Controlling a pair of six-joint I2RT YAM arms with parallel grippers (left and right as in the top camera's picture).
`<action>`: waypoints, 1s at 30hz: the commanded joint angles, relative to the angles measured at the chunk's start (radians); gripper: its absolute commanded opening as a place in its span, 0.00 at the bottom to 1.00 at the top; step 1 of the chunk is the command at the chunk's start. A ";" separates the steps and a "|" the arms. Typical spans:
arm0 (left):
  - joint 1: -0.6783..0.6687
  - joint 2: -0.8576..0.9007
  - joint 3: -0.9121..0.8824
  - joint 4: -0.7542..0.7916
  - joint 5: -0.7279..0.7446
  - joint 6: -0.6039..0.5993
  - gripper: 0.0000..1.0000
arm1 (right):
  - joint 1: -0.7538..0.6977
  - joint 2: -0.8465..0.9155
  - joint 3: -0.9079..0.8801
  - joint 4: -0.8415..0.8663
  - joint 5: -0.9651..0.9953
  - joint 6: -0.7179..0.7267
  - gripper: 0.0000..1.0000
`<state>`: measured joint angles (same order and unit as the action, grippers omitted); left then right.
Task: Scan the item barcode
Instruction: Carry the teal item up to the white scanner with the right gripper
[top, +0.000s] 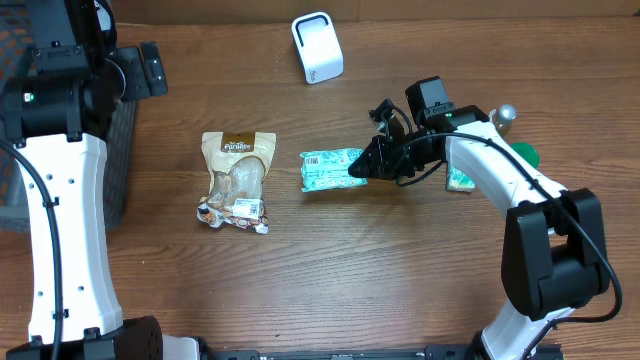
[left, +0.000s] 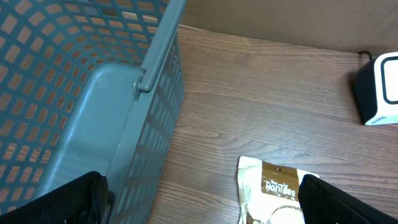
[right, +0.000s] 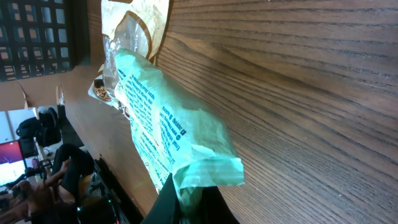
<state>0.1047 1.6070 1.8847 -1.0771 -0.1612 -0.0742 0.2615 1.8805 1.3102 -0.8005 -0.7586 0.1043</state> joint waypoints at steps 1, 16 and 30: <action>-0.007 0.003 0.000 0.003 0.002 0.015 1.00 | -0.005 -0.016 0.023 0.006 -0.021 -0.009 0.04; -0.007 0.003 0.000 0.003 0.002 0.015 1.00 | 0.012 -0.016 0.301 -0.287 0.135 -0.057 0.04; -0.007 0.003 0.000 0.003 0.002 0.015 0.99 | 0.146 -0.016 0.850 -0.463 0.777 -0.167 0.04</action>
<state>0.1047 1.6070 1.8847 -1.0771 -0.1612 -0.0738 0.3923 1.8801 2.1281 -1.2995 -0.1684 -0.0048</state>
